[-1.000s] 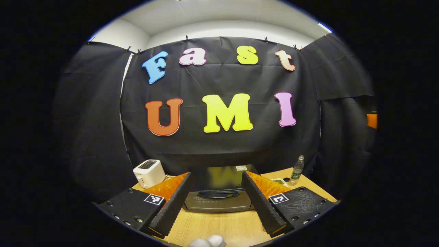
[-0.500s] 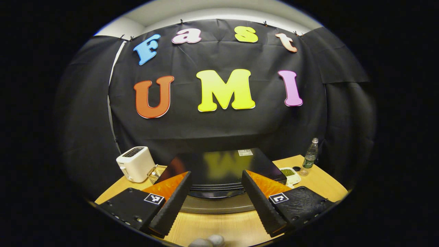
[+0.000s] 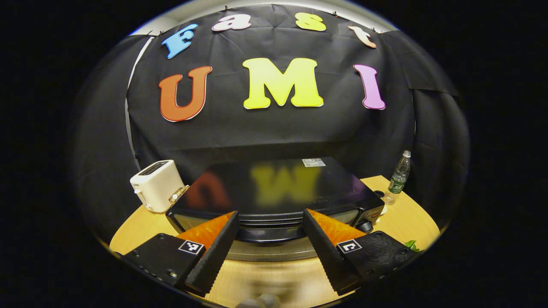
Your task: Open the electric oven with the left hand, put the food in, and close the electric oven.
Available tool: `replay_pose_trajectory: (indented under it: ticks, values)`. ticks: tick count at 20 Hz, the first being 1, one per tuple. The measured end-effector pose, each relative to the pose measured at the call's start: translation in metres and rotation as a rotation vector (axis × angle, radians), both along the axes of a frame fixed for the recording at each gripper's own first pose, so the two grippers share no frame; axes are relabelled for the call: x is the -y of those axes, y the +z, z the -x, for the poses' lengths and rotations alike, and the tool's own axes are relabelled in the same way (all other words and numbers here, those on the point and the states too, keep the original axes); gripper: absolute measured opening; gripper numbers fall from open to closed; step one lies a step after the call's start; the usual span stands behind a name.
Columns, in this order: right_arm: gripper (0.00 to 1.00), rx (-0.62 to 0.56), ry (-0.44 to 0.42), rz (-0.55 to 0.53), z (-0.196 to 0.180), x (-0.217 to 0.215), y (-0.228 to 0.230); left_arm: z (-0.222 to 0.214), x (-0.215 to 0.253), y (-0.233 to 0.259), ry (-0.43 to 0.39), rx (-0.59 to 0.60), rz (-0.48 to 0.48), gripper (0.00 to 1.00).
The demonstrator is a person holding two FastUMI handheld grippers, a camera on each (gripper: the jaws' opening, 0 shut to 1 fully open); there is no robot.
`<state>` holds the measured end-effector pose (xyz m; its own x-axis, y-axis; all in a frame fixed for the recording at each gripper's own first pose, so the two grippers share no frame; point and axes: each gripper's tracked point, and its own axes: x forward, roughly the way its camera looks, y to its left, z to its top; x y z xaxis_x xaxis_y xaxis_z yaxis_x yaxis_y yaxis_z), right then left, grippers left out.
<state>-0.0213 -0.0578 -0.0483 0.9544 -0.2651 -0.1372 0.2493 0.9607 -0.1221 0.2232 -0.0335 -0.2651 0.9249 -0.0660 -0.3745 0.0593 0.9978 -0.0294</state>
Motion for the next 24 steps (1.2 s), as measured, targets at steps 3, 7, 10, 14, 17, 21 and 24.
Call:
replay_pose_trajectory:
  ticks: [3,7,10,14,17,21,24]
  values:
    - [1.00,0.006,0.006,-0.003,0.000,-0.005,0.002,0.006,0.000,0.002,-0.005,-0.002,-0.008,0.99]
    - [1.00,0.003,0.013,0.004,0.003,-0.007,0.000,0.024,0.000,-0.002,-0.012,-0.005,-0.001,0.99]
    - [1.00,0.002,0.021,-0.001,0.008,-0.010,-0.003,0.042,0.000,-0.007,-0.015,-0.009,0.000,0.98]
    - [1.00,-0.006,0.032,-0.002,0.015,-0.014,-0.010,0.076,0.000,-0.023,-0.021,-0.036,0.005,0.98]
    - [1.00,-0.011,0.033,0.003,0.017,-0.015,-0.013,0.095,-0.001,-0.034,-0.026,-0.041,-0.001,0.98]
    - [1.00,-0.028,0.033,-0.003,0.021,-0.016,-0.022,0.117,-0.001,-0.053,-0.026,-0.072,-0.003,0.99]
    - [1.00,-0.042,0.029,-0.001,0.025,-0.016,-0.030,0.131,-0.003,-0.069,-0.027,-0.102,-0.003,0.98]
